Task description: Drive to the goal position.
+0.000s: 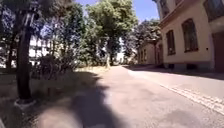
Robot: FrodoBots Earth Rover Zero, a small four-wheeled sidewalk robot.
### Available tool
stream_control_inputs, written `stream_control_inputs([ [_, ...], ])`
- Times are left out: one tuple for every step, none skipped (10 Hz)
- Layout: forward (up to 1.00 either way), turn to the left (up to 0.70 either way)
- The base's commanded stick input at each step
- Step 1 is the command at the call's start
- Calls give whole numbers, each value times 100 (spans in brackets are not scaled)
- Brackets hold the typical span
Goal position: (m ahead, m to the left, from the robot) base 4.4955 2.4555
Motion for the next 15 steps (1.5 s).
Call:
stream_control_inputs([
  [70,-11],
  [70,-9],
  [70,-7],
  [70,-5],
  [70,-3],
  [70,-2],
  [70,0],
  [70,0],
  [70,0],
  [70,0],
  [70,0],
  [70,0],
  [70,-1],
  [70,-1],
  [70,-2],
])
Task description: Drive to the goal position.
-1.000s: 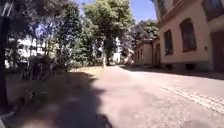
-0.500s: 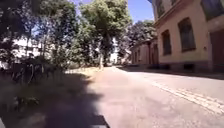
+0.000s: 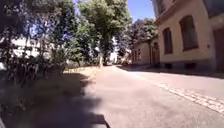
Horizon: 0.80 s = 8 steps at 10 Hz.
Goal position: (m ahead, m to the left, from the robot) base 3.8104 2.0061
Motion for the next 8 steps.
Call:
stream_control_inputs([
  [70,-3],
  [70,-4],
  [70,-5],
  [70,-5],
  [70,-6],
  [70,-7],
  [70,-8],
  [70,-8],
])
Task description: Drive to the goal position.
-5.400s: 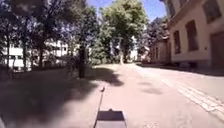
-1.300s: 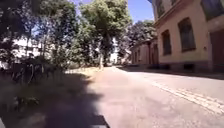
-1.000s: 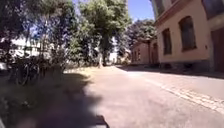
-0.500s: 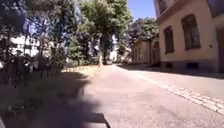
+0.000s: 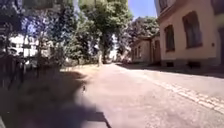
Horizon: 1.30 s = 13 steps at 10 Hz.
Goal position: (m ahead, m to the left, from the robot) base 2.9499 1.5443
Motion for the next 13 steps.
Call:
stream_control_inputs([
  [70,-9],
  [70,-10],
  [70,-11],
  [70,-11],
  [70,-12],
  [70,-13],
  [70,-13],
  [70,-13],
  [70,-13],
  [70,-13],
  [70,-13],
  [70,-13],
  [70,-13],
])
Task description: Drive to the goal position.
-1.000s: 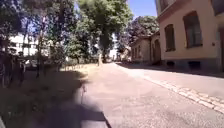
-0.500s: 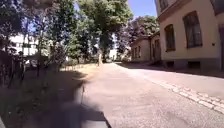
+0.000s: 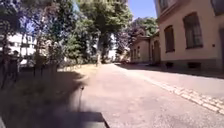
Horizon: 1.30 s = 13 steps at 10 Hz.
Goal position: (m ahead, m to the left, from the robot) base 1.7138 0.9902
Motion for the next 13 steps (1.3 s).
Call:
stream_control_inputs([
  [70,-13],
  [70,-13],
  [70,-12],
  [70,-10],
  [70,-7],
  [70,-5],
  [70,-2],
  [70,0],
  [70,0],
  [70,0],
  [70,0],
  [70,0],
  [70,0],
])
